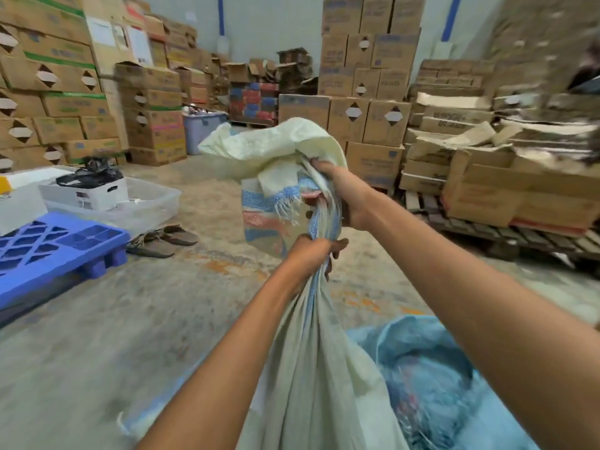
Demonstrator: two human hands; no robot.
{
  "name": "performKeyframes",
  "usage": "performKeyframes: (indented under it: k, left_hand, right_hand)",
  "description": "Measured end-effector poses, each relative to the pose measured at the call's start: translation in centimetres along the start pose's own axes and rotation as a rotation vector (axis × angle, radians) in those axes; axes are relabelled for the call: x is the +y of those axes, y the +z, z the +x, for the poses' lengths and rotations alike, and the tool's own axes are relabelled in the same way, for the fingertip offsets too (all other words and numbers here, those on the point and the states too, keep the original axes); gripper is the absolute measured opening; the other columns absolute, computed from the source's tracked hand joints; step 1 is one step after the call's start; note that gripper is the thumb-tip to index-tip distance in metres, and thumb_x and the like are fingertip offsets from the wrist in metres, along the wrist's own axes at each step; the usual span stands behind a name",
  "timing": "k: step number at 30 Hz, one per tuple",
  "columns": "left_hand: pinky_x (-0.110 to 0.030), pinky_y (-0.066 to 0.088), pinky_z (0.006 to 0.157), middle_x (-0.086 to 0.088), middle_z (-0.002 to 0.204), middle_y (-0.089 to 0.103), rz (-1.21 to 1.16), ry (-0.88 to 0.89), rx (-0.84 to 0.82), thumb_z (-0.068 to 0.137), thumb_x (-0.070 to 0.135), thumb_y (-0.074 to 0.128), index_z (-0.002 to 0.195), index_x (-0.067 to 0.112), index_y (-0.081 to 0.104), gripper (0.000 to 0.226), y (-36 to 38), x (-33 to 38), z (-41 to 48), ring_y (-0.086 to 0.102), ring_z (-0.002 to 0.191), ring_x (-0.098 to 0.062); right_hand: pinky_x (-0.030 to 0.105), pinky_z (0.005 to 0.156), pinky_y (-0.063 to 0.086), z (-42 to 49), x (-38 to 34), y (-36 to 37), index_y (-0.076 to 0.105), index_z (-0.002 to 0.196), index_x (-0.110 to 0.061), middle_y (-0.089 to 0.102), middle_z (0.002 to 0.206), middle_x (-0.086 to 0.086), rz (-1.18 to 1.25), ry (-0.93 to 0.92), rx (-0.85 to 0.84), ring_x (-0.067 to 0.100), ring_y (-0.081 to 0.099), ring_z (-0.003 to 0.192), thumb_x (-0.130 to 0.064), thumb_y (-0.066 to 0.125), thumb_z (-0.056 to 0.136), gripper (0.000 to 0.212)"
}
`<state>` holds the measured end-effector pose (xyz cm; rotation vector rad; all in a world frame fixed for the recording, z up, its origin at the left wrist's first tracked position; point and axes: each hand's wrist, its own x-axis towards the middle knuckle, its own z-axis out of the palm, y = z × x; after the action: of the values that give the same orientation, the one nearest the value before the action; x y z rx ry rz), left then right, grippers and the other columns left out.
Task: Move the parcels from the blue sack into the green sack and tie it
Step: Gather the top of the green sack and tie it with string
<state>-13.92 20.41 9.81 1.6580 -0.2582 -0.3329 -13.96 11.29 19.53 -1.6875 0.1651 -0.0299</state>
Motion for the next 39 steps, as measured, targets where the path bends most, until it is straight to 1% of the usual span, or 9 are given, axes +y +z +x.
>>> performKeyframes:
  k: [3,7,11,15,20,26,31,36,39]
  left_hand:
    - [-0.037,0.054,0.064,-0.004,0.070,0.065,0.097,0.025,0.048,0.074,0.038,0.078,0.078,0.011,0.061,0.032,2.1,-1.6,0.3,0.061,0.055,-0.024]
    - [-0.043,0.057,0.086,-0.007,0.104,0.072,0.266,0.005,0.015,0.060,0.057,0.069,0.104,0.014,0.064,0.062,6.0,-3.7,-0.6,0.069,0.093,-0.029]
    - [-0.037,0.052,0.092,-0.011,0.125,0.065,0.487,0.016,-0.046,0.070,0.051,0.068,0.119,0.014,0.062,0.062,10.4,-6.2,-2.5,0.063,0.111,-0.031]
    - [-0.035,0.054,0.085,-0.012,0.117,0.067,0.621,0.013,-0.124,0.073,0.046,0.067,0.106,0.013,0.065,0.047,13.8,-9.7,-3.3,0.065,0.103,-0.032]
    - [-0.034,0.052,0.081,-0.014,0.114,0.068,0.788,0.037,-0.148,0.077,0.048,0.067,0.098,0.013,0.063,0.041,15.8,-12.5,-2.7,0.066,0.102,-0.032]
    - [-0.040,0.056,0.087,-0.013,0.112,0.068,0.891,0.017,-0.215,0.066,0.059,0.065,0.110,0.014,0.064,0.063,17.0,-16.0,-2.2,0.066,0.099,-0.032]
    - [-0.038,0.054,0.083,-0.013,0.110,0.066,0.940,-0.016,-0.246,0.073,0.054,0.066,0.106,0.012,0.061,0.053,17.5,-17.8,-1.2,0.064,0.098,-0.033]
    - [-0.039,0.054,0.083,-0.011,0.108,0.065,0.931,-0.060,-0.279,0.076,0.048,0.066,0.104,0.013,0.060,0.045,17.2,-18.1,-1.1,0.063,0.094,-0.032]
    - [-0.041,0.054,0.089,-0.012,0.116,0.065,0.847,-0.073,-0.272,0.075,0.048,0.067,0.113,0.011,0.062,0.054,17.0,-17.5,-1.2,0.063,0.100,-0.032]
  right_hand:
    - [0.042,0.092,0.053,-3.9,1.7,-3.0,0.065,0.105,-0.023,0.071,0.105,0.007,-0.311,0.018,0.174,0.026,0.067,0.096,-0.056,0.056,0.087,0.039]
    - [0.031,0.067,0.047,-10.6,5.6,-7.2,0.069,0.095,-0.020,0.070,0.092,0.000,-0.534,-0.039,0.404,0.012,0.063,0.076,-0.048,0.050,0.093,0.034]
    - [0.034,0.082,0.055,-17.2,13.6,-11.7,0.075,0.096,-0.021,0.075,0.086,0.005,-0.884,0.131,0.604,0.025,0.069,0.088,-0.025,0.061,0.083,0.019]
    - [0.034,0.084,0.057,-24.6,24.4,-14.9,0.076,0.106,-0.026,0.073,0.103,0.008,-1.079,0.471,0.639,0.028,0.070,0.099,-0.011,0.057,0.080,0.035]
    - [0.033,0.093,0.050,-31.1,38.1,-17.0,0.071,0.119,-0.029,0.069,0.122,0.005,-1.210,0.767,0.542,0.027,0.063,0.116,-0.014,0.063,0.085,0.038]
    - [0.040,0.100,0.038,-33.2,47.9,-17.4,0.065,0.126,-0.027,0.063,0.128,-0.001,-1.369,0.793,0.571,0.026,0.052,0.125,-0.022,0.055,0.096,0.032]
    - [0.038,0.091,0.040,-33.2,50.5,-18.3,0.072,0.104,-0.020,0.067,0.111,0.002,-1.362,0.805,0.689,0.027,0.063,0.105,-0.009,0.055,0.093,0.023]
    - [0.040,0.090,0.035,-33.0,51.3,-18.5,0.068,0.109,-0.021,0.058,0.116,0.002,-1.459,0.779,0.654,0.025,0.051,0.113,-0.018,0.057,0.094,0.020]
    - [0.042,0.087,0.041,-31.2,48.8,-18.6,0.067,0.098,-0.014,0.061,0.105,0.006,-1.232,0.611,0.819,0.029,0.056,0.102,-0.021,0.058,0.093,0.012]
